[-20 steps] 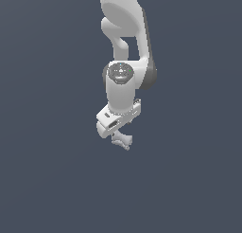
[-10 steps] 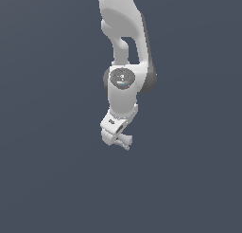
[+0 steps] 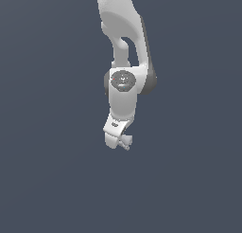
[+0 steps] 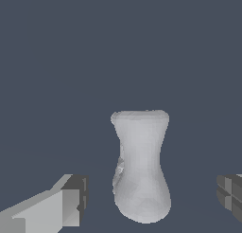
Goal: Pick up the object and move it to a goal position.
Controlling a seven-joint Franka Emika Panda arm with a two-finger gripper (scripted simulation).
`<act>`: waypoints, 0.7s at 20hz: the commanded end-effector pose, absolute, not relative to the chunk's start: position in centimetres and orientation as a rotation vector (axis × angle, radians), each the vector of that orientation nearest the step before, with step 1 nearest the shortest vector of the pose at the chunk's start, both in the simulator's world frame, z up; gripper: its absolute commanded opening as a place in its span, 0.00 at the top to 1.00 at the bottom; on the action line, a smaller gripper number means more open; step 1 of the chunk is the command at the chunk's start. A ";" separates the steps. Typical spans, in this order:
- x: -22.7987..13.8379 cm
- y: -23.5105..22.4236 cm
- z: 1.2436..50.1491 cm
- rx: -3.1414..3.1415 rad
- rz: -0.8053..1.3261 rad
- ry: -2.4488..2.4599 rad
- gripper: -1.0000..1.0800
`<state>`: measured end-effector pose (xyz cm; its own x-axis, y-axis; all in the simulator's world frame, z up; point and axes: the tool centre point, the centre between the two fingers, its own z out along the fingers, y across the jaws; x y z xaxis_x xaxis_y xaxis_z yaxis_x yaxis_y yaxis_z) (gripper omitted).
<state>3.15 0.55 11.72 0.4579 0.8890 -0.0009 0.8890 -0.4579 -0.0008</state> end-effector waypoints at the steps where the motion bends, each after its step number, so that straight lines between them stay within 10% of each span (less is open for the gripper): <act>1: 3.2 0.6 11.7 -2.667 0.000 -1.661 0.04; 14: 3.1 0.6 8.4 -2.662 0.000 -1.668 0.04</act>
